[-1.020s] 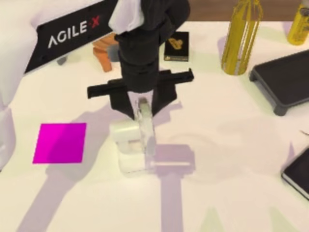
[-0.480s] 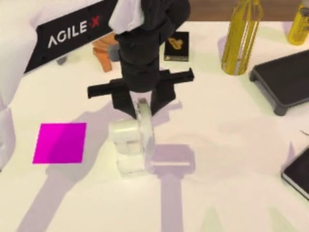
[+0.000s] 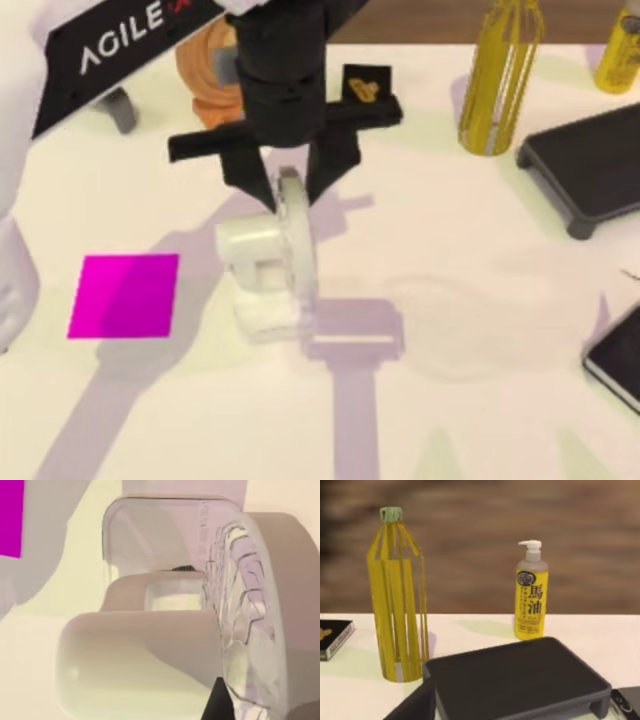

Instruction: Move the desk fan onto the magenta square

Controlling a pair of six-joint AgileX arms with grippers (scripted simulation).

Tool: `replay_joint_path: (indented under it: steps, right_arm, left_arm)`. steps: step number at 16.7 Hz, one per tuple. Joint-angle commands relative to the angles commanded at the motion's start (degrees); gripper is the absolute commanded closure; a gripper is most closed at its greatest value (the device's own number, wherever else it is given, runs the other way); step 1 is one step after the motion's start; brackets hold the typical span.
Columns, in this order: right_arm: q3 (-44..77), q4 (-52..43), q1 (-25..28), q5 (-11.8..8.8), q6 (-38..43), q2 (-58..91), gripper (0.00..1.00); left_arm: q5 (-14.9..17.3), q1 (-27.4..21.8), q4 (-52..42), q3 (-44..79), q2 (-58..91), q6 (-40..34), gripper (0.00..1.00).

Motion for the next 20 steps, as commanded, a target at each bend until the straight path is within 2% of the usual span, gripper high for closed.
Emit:
replay_joint_path:
  steps: [7,11,15,20]
  right_arm:
    - [0.00,0.00,0.00,0.00,0.00,0.00,0.00]
    - [0.00,0.00,0.00,0.00,0.00,0.00,0.00]
    - [0.00,0.00,0.00,0.00,0.00,0.00,0.00]
    - [0.00,0.00,0.00,0.00,0.00,0.00,0.00]
  left_arm:
    - [0.02,-0.12,-2.00,2.04,-0.04,0.19,1.00]
    - [-0.03,1.00,-2.37,0.43,-0.24,6.15,1.00]
    - [-0.06,3.90,-2.48,-2.47,-1.47,21.82,1.00]
    - [0.05,9.19,-1.13,-7.12,-5.36,52.18,1.00]
